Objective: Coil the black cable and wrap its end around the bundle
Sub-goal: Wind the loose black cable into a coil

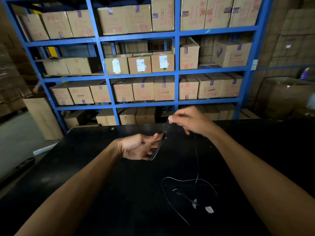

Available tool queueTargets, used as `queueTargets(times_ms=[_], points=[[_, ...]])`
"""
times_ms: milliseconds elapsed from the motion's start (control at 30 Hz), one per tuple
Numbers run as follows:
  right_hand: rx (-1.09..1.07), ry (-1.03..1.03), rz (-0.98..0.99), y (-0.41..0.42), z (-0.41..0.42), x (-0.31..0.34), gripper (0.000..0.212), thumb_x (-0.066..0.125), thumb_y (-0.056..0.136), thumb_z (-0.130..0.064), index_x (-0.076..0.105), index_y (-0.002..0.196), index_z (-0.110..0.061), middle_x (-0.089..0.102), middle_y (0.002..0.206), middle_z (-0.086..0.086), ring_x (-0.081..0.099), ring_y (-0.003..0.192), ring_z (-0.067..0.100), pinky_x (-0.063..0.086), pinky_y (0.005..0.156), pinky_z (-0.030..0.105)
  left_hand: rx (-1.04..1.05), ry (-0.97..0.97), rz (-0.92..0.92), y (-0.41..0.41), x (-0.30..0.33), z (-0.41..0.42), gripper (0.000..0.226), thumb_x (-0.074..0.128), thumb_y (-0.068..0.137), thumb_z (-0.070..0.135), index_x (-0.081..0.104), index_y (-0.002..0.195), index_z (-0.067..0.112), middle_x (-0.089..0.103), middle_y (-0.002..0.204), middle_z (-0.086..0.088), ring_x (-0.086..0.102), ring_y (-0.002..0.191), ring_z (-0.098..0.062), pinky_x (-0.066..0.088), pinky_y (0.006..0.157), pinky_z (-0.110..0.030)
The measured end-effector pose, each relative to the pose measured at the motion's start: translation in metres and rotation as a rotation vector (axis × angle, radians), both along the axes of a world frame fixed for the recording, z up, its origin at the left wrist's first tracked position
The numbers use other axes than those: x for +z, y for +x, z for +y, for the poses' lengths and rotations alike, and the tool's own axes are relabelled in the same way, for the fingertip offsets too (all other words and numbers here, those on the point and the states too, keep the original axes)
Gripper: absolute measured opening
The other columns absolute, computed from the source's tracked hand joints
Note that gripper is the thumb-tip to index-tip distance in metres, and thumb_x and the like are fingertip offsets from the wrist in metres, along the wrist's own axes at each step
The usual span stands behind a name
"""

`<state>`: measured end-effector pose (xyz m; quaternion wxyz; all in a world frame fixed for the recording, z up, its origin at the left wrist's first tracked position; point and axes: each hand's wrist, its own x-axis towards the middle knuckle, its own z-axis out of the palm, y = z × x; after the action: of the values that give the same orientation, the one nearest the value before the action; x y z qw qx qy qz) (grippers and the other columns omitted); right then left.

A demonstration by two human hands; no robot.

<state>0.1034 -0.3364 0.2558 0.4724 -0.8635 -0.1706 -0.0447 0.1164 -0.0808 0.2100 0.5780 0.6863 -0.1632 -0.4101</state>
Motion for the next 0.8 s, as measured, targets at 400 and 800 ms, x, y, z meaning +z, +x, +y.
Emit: queueTargets(times_ms=[400,800], points=[[0.027,0.190,0.218,0.000,0.023,-0.082,0.024,0.052,0.099,-0.052,0.074,0.093,-0.044,0.061,0.068,-0.009,0.053,0.052,0.002,0.054,0.057,0.025,-0.135,-0.609,0.070,0.001,0.037,-0.017,0.055,0.022,0.105,0.043,0.017,0.159,0.032,0.013,0.167,-0.015,0.015,0.147,-0.050,0.006,0.119,-0.066],[0.136,-0.143,0.074,-0.016,0.012,-0.098,0.025,0.050,0.101,-0.051,0.071,0.112,-0.044,0.058,0.059,-0.010,0.056,0.053,-0.001,0.046,0.054,0.014,0.422,-0.788,0.078,0.046,0.023,0.023,0.049,0.028,0.105,0.048,0.069,0.115,0.025,0.037,0.153,-0.016,0.032,0.139,-0.047,0.035,0.110,-0.064]])
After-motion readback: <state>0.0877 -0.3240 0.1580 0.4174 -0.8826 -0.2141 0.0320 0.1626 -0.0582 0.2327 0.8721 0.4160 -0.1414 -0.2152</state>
